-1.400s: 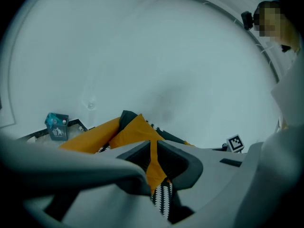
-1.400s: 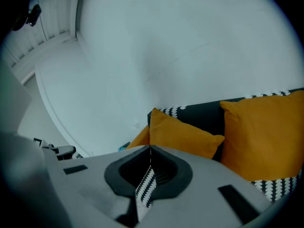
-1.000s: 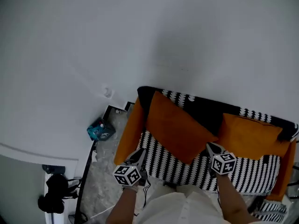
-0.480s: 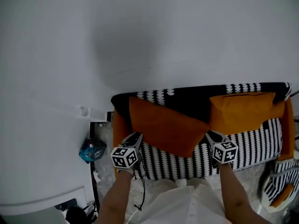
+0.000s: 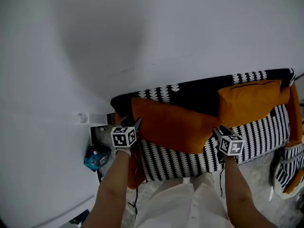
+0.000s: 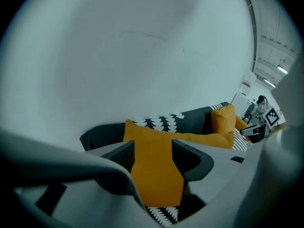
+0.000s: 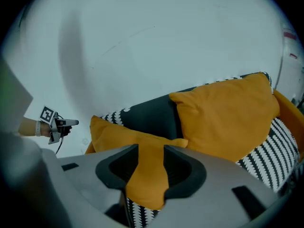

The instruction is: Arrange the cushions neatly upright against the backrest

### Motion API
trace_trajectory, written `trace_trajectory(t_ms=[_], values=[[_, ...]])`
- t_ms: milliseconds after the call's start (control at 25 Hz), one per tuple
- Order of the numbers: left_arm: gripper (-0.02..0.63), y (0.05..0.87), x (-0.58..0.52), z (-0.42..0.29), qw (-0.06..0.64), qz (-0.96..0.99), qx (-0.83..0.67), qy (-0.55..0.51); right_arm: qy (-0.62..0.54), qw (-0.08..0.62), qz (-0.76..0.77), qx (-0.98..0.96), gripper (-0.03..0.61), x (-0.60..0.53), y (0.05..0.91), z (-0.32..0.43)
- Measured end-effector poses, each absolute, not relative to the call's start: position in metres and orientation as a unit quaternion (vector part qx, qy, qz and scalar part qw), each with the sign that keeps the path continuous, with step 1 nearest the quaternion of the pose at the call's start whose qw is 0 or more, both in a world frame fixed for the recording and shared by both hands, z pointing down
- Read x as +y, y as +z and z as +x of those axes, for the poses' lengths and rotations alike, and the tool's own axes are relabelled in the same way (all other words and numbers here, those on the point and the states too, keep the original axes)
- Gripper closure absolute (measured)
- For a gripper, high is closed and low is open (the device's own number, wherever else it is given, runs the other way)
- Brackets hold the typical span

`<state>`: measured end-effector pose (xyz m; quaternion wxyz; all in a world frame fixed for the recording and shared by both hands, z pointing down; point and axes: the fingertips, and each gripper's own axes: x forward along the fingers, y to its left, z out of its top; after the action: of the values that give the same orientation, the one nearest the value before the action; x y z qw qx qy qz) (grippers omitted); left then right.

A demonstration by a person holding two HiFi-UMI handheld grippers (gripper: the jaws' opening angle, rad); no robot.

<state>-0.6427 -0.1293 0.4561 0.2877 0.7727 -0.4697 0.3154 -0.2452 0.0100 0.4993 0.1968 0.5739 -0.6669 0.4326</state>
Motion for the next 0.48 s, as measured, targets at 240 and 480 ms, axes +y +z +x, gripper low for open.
trace_trajectory(t_ms=[240,480], values=[[0.333,0.478,-0.166,-0.658,0.285,0.764,-0.470,0.339,0.468,0.218,0.605,-0.607,0.376,0.019,0.525,-0.230],[0.319,0.503,-0.188,-0.663,0.293,0.750,-0.468,0.364,0.514,0.202,0.606,-0.573,0.360,0.021,0.552,-0.223]])
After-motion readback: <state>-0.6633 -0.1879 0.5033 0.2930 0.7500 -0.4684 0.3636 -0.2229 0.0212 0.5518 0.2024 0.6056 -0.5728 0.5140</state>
